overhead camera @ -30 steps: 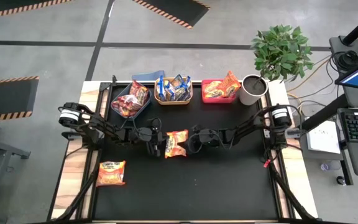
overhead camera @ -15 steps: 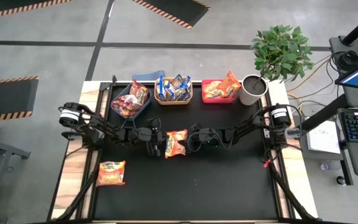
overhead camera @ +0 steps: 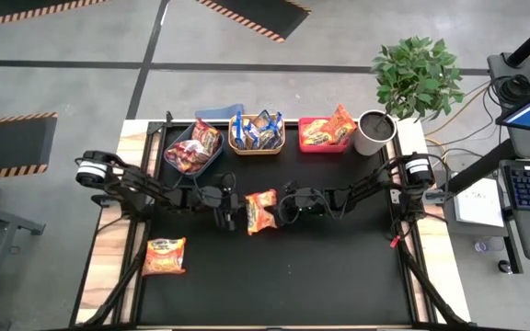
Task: Sort Maruchan noodles
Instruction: Put the orange noodle pack into the red bin
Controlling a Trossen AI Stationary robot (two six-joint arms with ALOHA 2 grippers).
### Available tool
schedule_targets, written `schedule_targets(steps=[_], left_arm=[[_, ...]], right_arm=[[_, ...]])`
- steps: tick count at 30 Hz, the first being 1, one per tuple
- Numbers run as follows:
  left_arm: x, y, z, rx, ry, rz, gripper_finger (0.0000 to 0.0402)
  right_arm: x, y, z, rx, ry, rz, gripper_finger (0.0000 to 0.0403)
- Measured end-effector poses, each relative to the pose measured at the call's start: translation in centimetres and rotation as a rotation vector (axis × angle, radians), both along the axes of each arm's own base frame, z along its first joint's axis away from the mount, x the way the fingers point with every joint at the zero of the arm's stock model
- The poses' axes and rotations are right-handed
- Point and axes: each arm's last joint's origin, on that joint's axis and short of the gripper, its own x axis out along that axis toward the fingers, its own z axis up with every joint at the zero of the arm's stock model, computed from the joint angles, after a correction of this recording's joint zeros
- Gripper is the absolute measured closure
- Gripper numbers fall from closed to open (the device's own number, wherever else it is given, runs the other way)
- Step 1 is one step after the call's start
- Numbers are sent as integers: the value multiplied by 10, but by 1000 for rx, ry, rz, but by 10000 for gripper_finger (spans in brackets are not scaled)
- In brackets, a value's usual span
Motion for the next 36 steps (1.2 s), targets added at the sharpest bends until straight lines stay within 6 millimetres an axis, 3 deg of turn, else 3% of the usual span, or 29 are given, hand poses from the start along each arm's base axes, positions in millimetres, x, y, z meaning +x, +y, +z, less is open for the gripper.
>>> schedule_targets(steps=[11, 18, 28, 32, 36], left_arm=[[-13, 3, 29, 132, 7, 32, 400], [-24, 2, 71, 221, -159, -46, 400], [-57, 3, 134, 325, -476, -31, 400], [-61, 3, 132, 254, -449, -21, 400], [-56, 1, 109, 78, -307, -52, 400]], right_arm=[[-1, 1, 1, -8, 12, 15, 240], [-4, 0, 17, -44, -8, 27, 240], [-16, -5, 50, -105, 77, 17, 252], [-18, -5, 48, -106, 163, 23, 274], [-20, -5, 46, -86, 281, 52, 285]])
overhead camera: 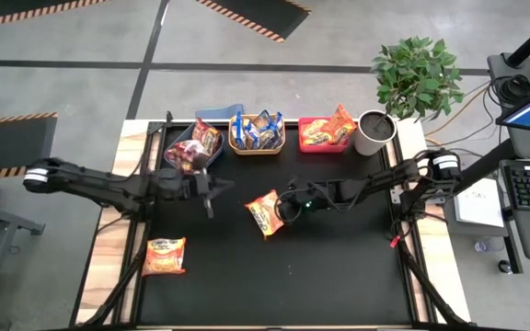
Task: Sort Maruchan noodles
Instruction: Put the orange noodle pack into the red bin
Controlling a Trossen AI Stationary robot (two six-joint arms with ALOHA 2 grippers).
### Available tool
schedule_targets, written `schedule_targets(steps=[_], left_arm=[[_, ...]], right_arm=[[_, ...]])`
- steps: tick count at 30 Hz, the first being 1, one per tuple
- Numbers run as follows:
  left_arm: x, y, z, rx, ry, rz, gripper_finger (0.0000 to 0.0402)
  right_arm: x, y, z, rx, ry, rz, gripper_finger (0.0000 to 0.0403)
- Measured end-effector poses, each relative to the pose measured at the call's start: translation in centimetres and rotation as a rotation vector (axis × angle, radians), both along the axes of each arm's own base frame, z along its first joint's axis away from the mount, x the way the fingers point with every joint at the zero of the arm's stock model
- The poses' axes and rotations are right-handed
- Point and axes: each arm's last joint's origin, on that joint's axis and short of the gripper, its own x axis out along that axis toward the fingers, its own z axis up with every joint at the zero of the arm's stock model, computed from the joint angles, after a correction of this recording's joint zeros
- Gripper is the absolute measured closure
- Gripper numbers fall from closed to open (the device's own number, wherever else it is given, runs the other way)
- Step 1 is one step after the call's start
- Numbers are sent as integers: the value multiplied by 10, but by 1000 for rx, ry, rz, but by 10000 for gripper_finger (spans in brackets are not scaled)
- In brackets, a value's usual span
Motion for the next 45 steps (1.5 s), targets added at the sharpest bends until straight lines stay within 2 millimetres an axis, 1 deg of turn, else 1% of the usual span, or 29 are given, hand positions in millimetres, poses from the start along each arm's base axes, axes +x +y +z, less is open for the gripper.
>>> schedule_targets(steps=[2, 4, 11, 15, 21, 28, 34, 36, 39, 43, 45], left_arm=[[5, -2, -16, -71, 78, -57, 400], [12, -4, -31, -115, 132, -95, 400], [37, -5, -69, -127, 199, -101, 400], [47, -5, -93, -130, 245, -99, 400], [54, -6, -115, -159, 266, -87, 400], [55, -6, -127, -183, 301, -75, 400], [55, -5, -132, -204, 321, -63, 400], [55, -6, -130, -211, 315, -69, 400], [55, -8, -122, -209, 280, -99, 400], [56, -8, -112, -164, 229, -128, 400], [56, -6, -111, -139, 222, -119, 400]], right_arm=[[-1, 0, -1, 7, 32, -5, 283], [0, 1, 0, 20, 27, 6, 277], [-3, 2, 4, 88, 29, 29, 237], [-5, 3, 3, 122, 58, 20, 214], [-6, 3, 2, 166, 68, 12, 167], [-6, 3, 2, 188, 65, -12, 119], [-6, 3, 2, 192, 65, -20, 89], [-6, 3, 1, 192, 65, -20, 82], [-6, 3, 1, 185, 66, -15, 75], [-6, 3, 1, 171, 66, -17, 72], [-6, 2, 1, 162, 65, -26, 72]])
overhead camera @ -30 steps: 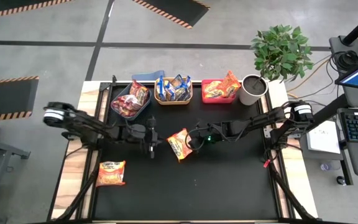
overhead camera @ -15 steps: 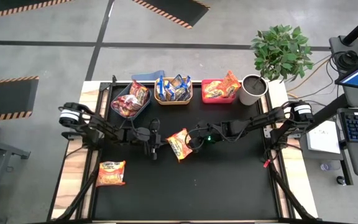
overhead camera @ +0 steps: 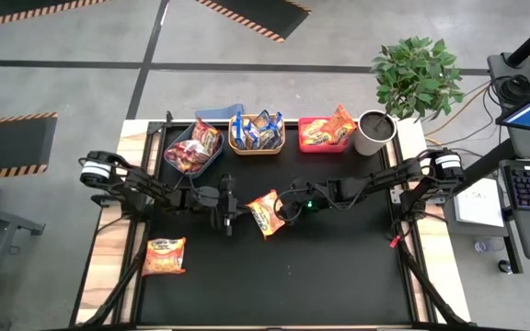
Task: Sort Maruchan noodles
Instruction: Put the orange noodle pack into the red bin
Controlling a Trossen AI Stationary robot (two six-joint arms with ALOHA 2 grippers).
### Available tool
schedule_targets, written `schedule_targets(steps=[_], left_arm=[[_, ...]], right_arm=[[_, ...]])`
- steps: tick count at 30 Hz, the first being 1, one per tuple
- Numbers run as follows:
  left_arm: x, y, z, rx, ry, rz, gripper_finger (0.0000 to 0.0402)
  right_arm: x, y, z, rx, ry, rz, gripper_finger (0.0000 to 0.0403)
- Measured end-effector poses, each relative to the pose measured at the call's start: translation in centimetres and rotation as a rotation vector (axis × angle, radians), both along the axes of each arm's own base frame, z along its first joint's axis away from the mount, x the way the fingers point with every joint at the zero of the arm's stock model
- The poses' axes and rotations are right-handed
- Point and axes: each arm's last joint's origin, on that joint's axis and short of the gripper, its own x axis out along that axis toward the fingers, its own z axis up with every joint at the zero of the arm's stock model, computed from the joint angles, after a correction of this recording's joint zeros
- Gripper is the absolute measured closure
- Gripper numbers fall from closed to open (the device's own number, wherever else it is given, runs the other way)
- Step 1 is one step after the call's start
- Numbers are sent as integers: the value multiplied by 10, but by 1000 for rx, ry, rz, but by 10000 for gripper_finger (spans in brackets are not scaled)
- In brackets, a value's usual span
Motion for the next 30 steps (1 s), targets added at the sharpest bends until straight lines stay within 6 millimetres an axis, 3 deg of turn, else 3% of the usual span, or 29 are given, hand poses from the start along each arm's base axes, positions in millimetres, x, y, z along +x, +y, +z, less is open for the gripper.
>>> schedule_targets(steps=[14, 30], left_arm=[[2, 5, -28, 18, 103, 68, 400], [4, 5, -27, 17, 103, 71, 400]], right_arm=[[0, -1, 0, -23, 2, -11, 73], [-1, -1, -1, 3, 12, -36, 73]])
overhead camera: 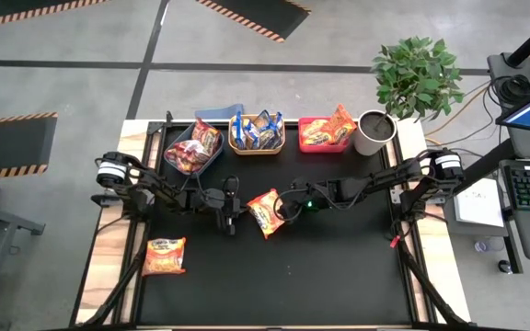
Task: Sort Maruchan noodles
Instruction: Put the orange noodle pack into the red bin
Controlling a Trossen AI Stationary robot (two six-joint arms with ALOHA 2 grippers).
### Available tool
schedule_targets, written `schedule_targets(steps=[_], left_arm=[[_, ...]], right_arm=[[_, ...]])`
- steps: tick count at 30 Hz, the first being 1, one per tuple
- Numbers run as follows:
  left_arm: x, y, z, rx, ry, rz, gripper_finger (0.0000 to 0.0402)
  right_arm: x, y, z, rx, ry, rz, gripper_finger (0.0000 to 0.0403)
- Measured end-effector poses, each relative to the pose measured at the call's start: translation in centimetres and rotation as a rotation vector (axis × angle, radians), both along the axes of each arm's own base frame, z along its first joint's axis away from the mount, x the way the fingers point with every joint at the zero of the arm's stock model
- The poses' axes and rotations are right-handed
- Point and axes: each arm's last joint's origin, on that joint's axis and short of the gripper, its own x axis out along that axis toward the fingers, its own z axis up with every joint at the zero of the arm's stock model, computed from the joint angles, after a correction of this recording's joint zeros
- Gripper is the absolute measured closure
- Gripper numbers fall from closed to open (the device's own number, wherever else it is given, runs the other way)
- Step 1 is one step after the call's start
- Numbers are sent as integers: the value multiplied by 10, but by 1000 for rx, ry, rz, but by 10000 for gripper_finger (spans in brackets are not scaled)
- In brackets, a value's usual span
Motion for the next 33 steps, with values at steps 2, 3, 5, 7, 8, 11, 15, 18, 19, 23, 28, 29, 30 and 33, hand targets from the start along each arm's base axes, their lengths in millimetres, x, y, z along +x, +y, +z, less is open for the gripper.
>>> schedule_targets(steps=[2, 3, 5, 7, 8, 11, 15, 18, 19, 23, 28, 29, 30, 33], left_arm=[[0, 0, 0, 0, 0, 0, 400], [0, 0, 0, 0, 0, 0, 400], [0, 0, 0, 0, 0, 0, 400], [0, 0, 0, 0, 0, 0, 400], [0, 0, 0, 0, 0, 0, 400], [0, 0, 0, 0, 1, 0, 400], [0, 0, 0, -3, 2, 2, 400], [0, 0, 0, -3, 2, 2, 400], [0, 0, 0, -3, 2, 2, 400], [0, 0, 0, -3, 3, 2, 400], [0, 0, 0, -3, 4, 2, 400], [0, 0, 0, -3, 4, 2, 400], [0, 0, 0, -3, 4, 2, 400], [0, 0, 0, -3, 3, 2, 400]], right_arm=[[0, 0, 0, 0, 0, 0, 73], [0, 0, 0, 0, 0, 0, 73], [0, 0, 0, -2, -1, -2, 73], [0, 0, -1, -1, -1, -3, 73], [1, 0, -2, 5, -5, -8, 73], [3, 0, -7, 23, 6, -26, 74], [7, 0, -18, 43, 20, -44, 74], [11, 1, -23, 55, -2, -35, 74], [13, 1, -24, 62, -19, -27, 74], [18, 0, -26, 64, -62, -24, 74], [24, -2, -28, 72, -117, -34, 74], [25, -2, -29, 72, -128, -34, 74], [27, -2, -30, 72, -140, -33, 74], [30, -2, -33, 68, -168, -29, 74]])
